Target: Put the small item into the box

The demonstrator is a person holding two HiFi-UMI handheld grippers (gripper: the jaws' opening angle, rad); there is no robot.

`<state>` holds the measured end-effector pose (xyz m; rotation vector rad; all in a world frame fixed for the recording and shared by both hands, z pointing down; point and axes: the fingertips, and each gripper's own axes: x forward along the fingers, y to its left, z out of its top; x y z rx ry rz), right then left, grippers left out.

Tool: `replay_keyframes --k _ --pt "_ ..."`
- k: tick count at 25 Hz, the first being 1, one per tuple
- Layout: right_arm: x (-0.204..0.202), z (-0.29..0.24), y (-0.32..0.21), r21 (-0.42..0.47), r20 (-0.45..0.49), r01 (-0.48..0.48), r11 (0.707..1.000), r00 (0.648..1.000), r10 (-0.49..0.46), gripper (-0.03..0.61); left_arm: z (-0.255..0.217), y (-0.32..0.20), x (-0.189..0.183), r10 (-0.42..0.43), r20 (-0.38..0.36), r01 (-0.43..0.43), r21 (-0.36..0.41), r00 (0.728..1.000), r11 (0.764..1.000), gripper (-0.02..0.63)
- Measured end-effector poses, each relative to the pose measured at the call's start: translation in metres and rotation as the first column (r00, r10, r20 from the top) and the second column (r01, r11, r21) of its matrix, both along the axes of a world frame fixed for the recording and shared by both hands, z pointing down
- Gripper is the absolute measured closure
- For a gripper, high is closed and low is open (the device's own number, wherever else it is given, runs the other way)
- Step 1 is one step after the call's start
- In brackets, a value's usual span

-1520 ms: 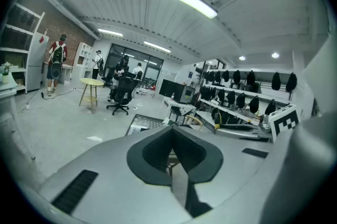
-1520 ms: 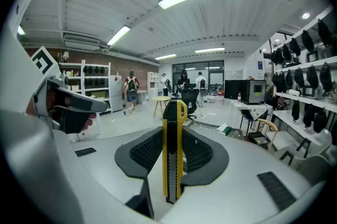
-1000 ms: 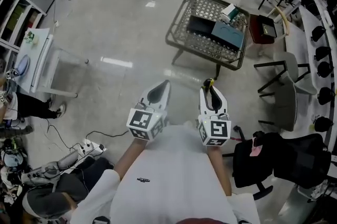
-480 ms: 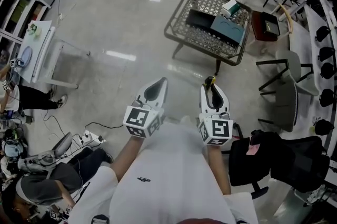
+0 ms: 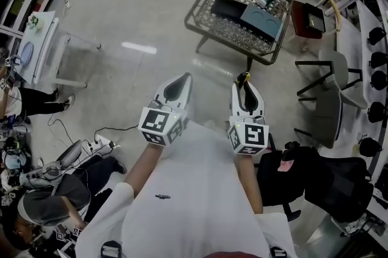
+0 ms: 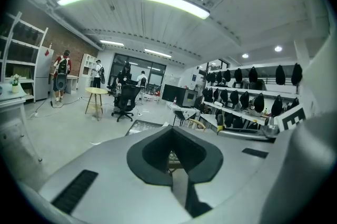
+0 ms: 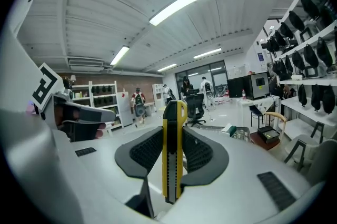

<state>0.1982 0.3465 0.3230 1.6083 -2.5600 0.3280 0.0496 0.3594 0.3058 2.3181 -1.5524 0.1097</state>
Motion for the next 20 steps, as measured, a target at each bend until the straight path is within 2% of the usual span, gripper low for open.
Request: replay_keyframes --k 6,14,20 --pt "-0.016 0.004 -0.045 0.001 -0.019 -0.001 1.0 1.0 0.001 0.474 0.008 -0.055 -0.01 0.028 -0.005 -0.028 -0.008 1.0 1.0 0.612" --pt "-0.042 0.013 -0.137 -0.022 -0.041 -0.095 0.995 0.995 0.094 0.474 0.009 -0.169 -0.032 0.132 -0.019 -0.132 -0.004 0.991 0.991 0.612" --pt "-0.078 0.01 -0.209 -0.037 -0.054 -0.162 0.986 0.986 0.16 0.474 0.004 -0.247 -0.072 0.195 -0.025 -0.196 -0.009 0.98 0.981 0.612"
